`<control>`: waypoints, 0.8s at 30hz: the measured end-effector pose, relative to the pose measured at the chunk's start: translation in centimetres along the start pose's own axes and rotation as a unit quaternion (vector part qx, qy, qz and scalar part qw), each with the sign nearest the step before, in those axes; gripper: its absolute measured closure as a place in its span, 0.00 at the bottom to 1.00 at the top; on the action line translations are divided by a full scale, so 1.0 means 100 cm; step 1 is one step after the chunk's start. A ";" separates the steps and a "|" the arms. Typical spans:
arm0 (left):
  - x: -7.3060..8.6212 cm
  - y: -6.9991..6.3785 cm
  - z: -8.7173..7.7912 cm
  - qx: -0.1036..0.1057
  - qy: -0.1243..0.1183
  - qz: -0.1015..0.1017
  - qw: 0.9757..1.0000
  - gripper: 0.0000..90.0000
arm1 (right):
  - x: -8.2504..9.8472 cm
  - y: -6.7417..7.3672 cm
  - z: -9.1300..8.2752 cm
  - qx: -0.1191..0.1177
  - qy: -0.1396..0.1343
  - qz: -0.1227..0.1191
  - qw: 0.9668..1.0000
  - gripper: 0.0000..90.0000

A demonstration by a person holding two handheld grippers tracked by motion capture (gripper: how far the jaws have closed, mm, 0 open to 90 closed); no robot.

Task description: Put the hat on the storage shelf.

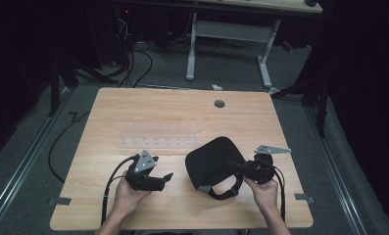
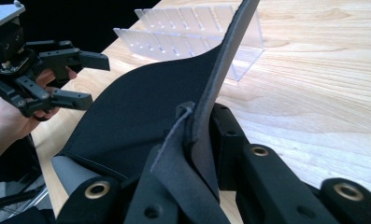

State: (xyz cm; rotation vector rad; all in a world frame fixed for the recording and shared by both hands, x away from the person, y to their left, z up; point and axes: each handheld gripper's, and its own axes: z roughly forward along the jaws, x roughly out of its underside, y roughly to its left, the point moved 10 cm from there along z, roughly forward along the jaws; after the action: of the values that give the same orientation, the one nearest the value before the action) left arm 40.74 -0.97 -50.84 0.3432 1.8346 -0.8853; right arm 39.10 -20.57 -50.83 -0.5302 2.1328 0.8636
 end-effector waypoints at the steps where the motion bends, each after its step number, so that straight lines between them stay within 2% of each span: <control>1: 0.001 -0.004 0.000 0.005 0.002 0.004 1.000 0.25 | 0.000 0.001 0.001 -0.001 0.003 0.001 1.000 0.92; 6: 0.006 -0.018 0.003 0.023 0.011 0.014 1.000 0.24 | -0.002 0.006 0.009 -0.005 0.010 0.000 1.000 0.92; 10: 0.007 -0.025 0.005 0.032 0.008 0.014 0.999 0.24 | -0.004 0.010 0.013 -0.008 0.013 -0.003 1.000 0.92; 23: 0.011 -0.032 0.007 0.042 0.012 0.021 0.999 0.24 | -0.008 0.015 0.025 -0.011 0.027 0.002 1.000 0.92; 24: 0.012 -0.032 0.007 0.040 0.015 0.029 0.999 0.24 | -0.007 0.015 0.026 -0.008 0.031 0.001 0.999 0.92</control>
State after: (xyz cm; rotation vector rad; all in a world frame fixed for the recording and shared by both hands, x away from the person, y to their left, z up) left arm 38.83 -3.85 -50.72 0.4600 1.8098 -0.9197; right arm 39.95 -17.60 -50.94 -0.5710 2.1843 0.8763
